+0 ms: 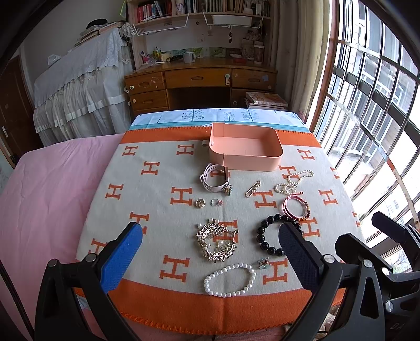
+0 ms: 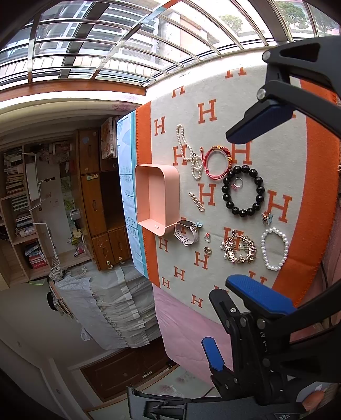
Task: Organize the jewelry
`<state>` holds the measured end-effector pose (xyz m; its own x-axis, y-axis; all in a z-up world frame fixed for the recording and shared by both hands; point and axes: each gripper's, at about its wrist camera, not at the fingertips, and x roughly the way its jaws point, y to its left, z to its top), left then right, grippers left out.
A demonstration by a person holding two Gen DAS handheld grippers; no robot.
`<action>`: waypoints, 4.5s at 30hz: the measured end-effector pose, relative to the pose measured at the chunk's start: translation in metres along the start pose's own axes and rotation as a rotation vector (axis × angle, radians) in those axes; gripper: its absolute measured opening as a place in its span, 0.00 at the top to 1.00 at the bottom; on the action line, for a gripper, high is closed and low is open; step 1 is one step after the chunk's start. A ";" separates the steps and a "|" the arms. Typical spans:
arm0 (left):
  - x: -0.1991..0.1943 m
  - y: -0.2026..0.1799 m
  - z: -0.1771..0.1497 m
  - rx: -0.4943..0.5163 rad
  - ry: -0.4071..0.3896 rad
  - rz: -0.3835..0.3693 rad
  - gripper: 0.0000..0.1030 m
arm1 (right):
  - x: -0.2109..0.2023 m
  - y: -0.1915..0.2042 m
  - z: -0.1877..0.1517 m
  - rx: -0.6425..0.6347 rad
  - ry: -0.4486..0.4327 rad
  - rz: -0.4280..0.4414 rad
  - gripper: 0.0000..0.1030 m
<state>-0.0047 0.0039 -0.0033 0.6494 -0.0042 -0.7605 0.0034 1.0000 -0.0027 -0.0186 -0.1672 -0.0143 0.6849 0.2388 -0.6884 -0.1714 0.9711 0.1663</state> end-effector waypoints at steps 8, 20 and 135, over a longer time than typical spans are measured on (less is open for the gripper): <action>0.001 0.001 -0.003 0.003 0.000 0.004 0.01 | 0.001 0.001 -0.003 0.002 0.003 0.004 0.02; 0.003 -0.001 -0.003 0.005 0.001 0.000 0.01 | 0.003 0.001 -0.007 0.022 0.013 0.025 0.02; 0.146 0.050 0.101 0.039 0.079 0.088 0.94 | 0.203 -0.062 0.075 0.018 0.382 -0.206 0.92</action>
<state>0.1675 0.0529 -0.0489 0.5866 0.0851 -0.8054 -0.0203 0.9957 0.0905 0.1839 -0.1783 -0.1116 0.3912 0.0247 -0.9200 -0.0436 0.9990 0.0083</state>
